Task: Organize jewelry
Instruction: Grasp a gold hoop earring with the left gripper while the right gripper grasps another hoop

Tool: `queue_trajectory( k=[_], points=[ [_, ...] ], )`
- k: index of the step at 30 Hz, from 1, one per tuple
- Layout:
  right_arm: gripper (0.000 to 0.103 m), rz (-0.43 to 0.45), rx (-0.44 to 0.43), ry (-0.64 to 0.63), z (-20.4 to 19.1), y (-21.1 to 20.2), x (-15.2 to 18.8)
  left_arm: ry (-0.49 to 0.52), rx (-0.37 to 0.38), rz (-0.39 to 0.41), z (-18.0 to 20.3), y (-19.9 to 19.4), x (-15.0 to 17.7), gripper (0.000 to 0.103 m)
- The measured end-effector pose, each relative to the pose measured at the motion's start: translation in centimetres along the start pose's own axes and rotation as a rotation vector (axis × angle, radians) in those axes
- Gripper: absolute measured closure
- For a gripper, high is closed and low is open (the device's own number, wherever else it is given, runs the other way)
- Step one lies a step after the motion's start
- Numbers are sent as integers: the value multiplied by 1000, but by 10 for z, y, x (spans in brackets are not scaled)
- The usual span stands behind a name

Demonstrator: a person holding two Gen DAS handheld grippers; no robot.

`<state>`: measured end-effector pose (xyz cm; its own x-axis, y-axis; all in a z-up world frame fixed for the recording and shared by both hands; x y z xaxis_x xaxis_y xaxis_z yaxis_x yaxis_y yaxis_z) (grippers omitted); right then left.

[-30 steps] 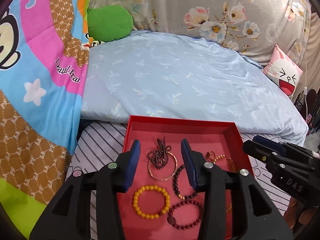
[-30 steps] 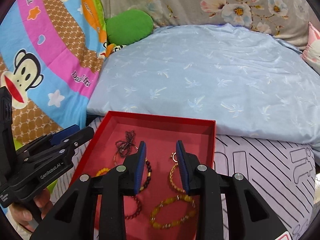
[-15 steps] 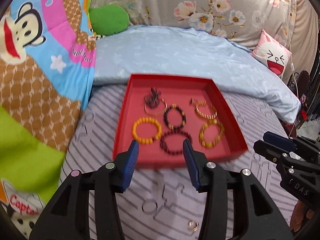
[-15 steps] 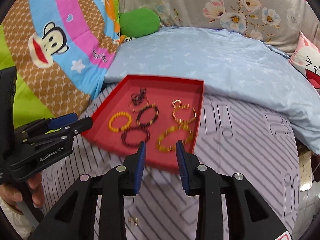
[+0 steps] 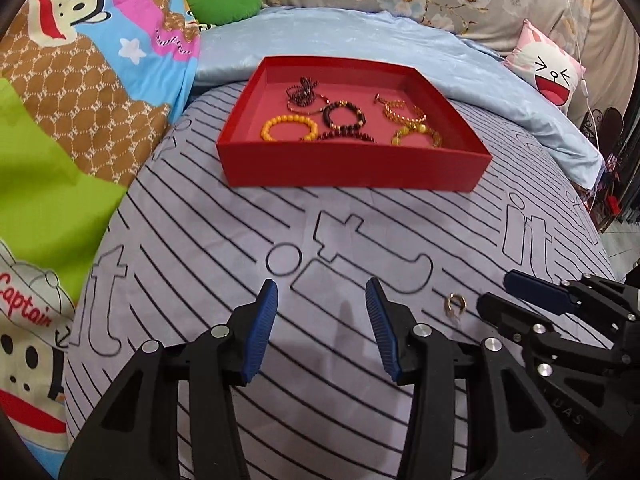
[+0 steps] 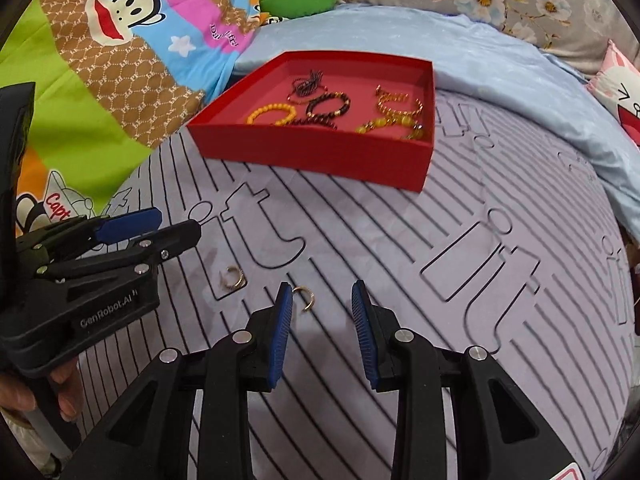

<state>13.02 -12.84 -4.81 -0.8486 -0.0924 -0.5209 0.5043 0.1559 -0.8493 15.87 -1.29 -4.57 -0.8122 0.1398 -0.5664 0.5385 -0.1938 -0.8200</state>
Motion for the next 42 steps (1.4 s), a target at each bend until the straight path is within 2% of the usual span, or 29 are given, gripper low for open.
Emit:
queue_trajectory(
  k=[9, 18, 20, 22, 25, 42],
  points=[
    [72, -27, -2, -2, -9, 17, 5, -32, -4, -23, -6, 1, 18, 59],
    [75, -27, 23, -22, -13, 24, 7, -29, -9, -29, -5, 3, 20, 59],
    [78, -20, 36, -30, -13, 25, 7, -28, -9, -31, -4, 4, 21, 59],
    [86, -15, 43, -36, -12, 25, 7, -28, -5, -32, -3, 4, 21, 59],
    [86, -11, 41, -35, -11, 24, 8, -27, -1, -33, -2, 4, 22, 59],
    [86, -29, 65, 73, 17, 9, 25, 34, 60, -30, 33, 16, 16, 60]
  ],
)
Point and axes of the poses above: each gripper's, at about its wrist camera, not at the fingertips, and y roughly the way its jaws point, z to its right, x to its underside, the point moved 9 cm from there along y, roughly the way its jaws point, and after that the axes turned 2 degrees about -z, right-handed, at the moved point
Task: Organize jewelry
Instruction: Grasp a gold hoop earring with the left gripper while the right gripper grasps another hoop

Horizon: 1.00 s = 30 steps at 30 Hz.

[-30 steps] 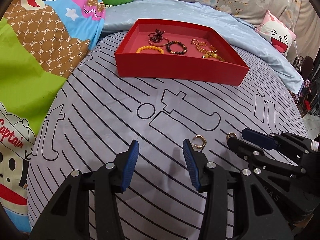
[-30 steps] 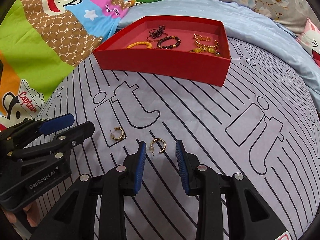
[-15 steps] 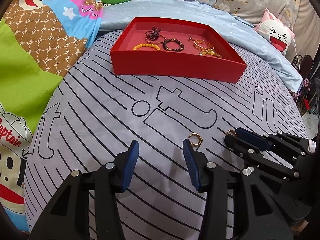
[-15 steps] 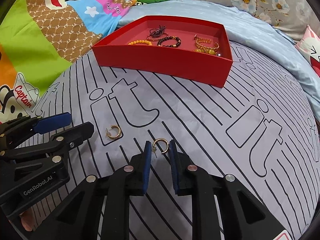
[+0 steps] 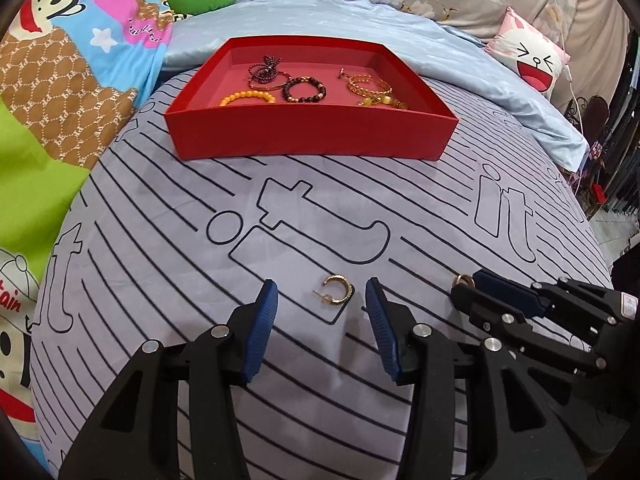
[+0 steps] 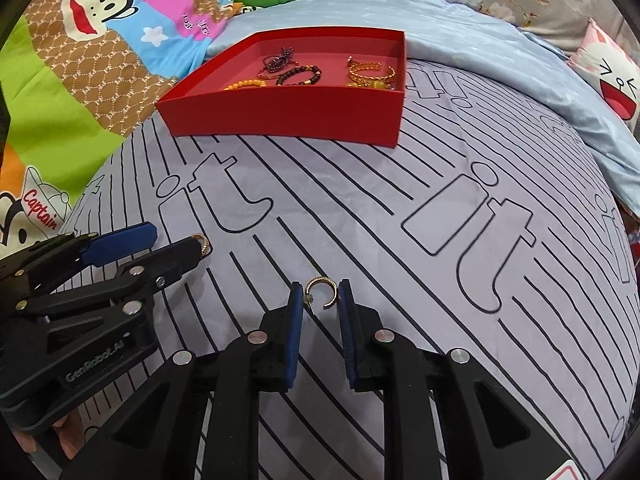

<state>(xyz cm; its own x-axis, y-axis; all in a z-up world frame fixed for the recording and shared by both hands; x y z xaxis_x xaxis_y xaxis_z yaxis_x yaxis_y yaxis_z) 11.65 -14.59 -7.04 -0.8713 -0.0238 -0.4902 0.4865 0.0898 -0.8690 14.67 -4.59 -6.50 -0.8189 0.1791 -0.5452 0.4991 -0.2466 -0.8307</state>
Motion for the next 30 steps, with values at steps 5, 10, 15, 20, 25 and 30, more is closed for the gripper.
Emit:
queue_trajectory(
  k=[5, 10, 15, 20, 25, 30],
  points=[
    [86, 6, -2, 24, 2, -4, 7, 20, -18, -18, 1, 8, 4, 65],
    [86, 10, -9, 26, 3, -7, 12, 60, -53, -7, 4, 8, 5, 72],
    [86, 17, -18, 38, 4, -8, 14, 76, -70, -6, 3, 8, 5, 84],
    [86, 22, -28, 54, 5, -10, 15, 85, -73, -11, 4, 8, 5, 84],
    [86, 26, -31, 64, 8, -11, 15, 77, -64, -23, 4, 7, 6, 84],
    [86, 30, -37, 68, 6, -12, 12, 75, -60, -31, 3, 5, 8, 84]
  ],
)
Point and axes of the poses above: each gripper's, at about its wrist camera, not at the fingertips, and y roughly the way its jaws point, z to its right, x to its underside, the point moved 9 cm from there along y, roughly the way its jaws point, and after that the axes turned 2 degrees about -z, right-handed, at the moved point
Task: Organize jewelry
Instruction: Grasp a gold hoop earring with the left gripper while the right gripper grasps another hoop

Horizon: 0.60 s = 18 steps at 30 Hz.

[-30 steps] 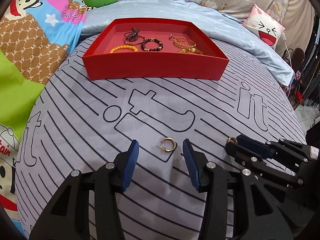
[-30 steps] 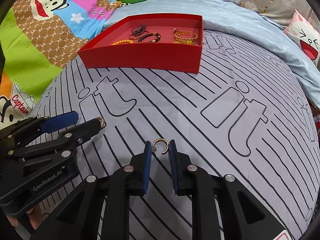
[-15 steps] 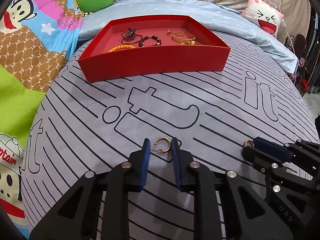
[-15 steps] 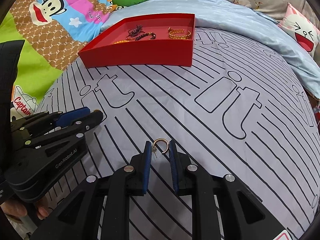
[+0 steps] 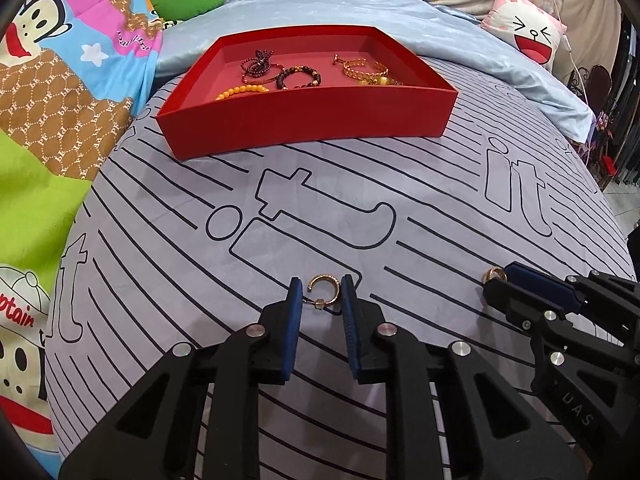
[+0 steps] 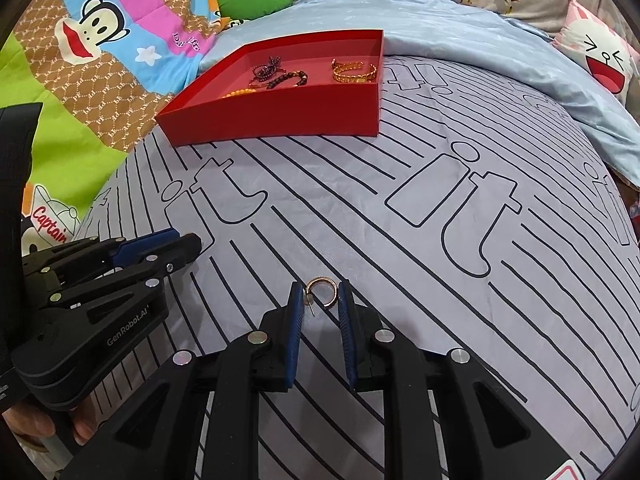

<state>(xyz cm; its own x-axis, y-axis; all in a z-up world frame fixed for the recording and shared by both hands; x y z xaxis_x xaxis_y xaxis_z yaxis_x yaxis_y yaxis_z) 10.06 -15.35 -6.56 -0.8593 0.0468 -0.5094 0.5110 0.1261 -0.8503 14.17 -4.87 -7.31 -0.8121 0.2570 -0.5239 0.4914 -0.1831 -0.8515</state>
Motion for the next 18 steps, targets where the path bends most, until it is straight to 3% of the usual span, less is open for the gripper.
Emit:
queue_trajectory(
  k=[18],
  points=[
    [86, 21, -13, -18, -6, -6, -15, -20, 13, 30, -1, -18, -8, 84]
  ],
)
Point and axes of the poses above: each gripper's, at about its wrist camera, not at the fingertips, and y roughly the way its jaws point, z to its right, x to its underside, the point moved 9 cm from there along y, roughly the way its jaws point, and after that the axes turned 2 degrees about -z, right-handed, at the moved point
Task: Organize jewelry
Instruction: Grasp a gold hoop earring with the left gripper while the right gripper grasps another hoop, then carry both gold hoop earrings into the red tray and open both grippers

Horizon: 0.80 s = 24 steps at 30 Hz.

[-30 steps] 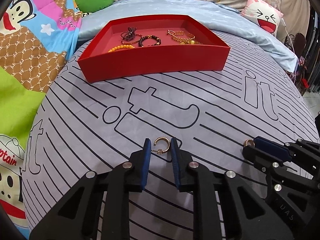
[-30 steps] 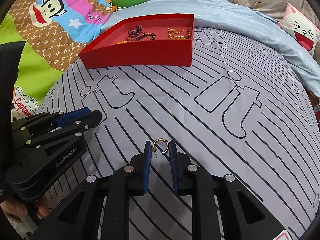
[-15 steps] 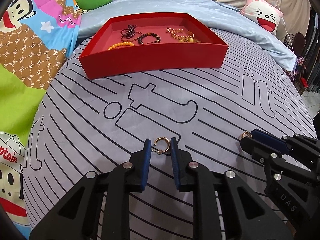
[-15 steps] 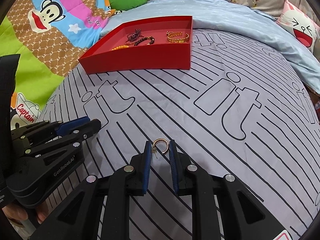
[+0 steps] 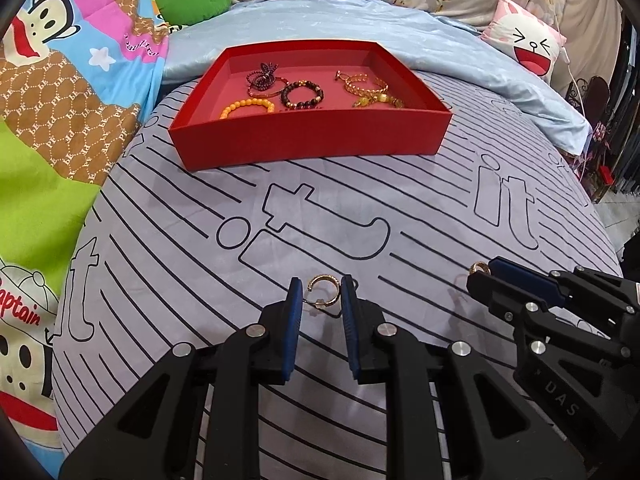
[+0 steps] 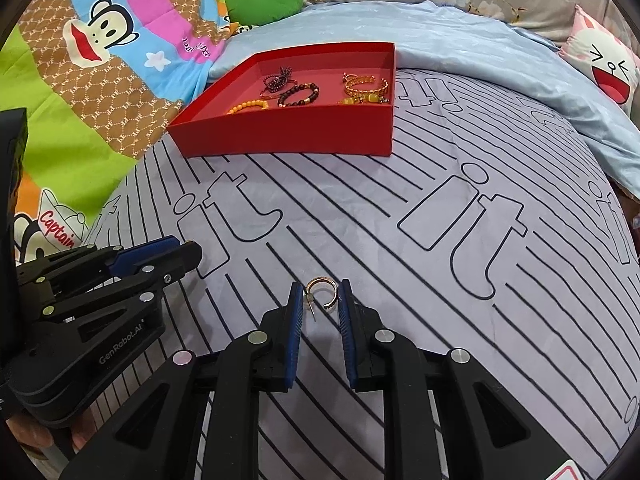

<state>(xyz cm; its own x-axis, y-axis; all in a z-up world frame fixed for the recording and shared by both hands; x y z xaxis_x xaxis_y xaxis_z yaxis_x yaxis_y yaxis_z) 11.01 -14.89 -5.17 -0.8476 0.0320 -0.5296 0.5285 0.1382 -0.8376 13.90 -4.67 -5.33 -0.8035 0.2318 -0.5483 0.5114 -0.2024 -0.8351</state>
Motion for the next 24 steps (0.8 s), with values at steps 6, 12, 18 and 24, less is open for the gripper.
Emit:
queue_trajectory(
  k=[6, 12, 18, 24],
  points=[
    [86, 18, -6, -4, 4, -6, -15, -3, 15, 31, 6, -12, -13, 84],
    [86, 55, -24, -9, 4, -17, -43, -12, 22, 69, 5, -24, -36, 84],
    [86, 102, -23, -26, 2, -26, -78, -17, 18, 112, 0, -34, -71, 84],
    [86, 149, -24, -55, -3, -29, -118, -6, 9, 153, -1, -39, -104, 84]
  ],
)
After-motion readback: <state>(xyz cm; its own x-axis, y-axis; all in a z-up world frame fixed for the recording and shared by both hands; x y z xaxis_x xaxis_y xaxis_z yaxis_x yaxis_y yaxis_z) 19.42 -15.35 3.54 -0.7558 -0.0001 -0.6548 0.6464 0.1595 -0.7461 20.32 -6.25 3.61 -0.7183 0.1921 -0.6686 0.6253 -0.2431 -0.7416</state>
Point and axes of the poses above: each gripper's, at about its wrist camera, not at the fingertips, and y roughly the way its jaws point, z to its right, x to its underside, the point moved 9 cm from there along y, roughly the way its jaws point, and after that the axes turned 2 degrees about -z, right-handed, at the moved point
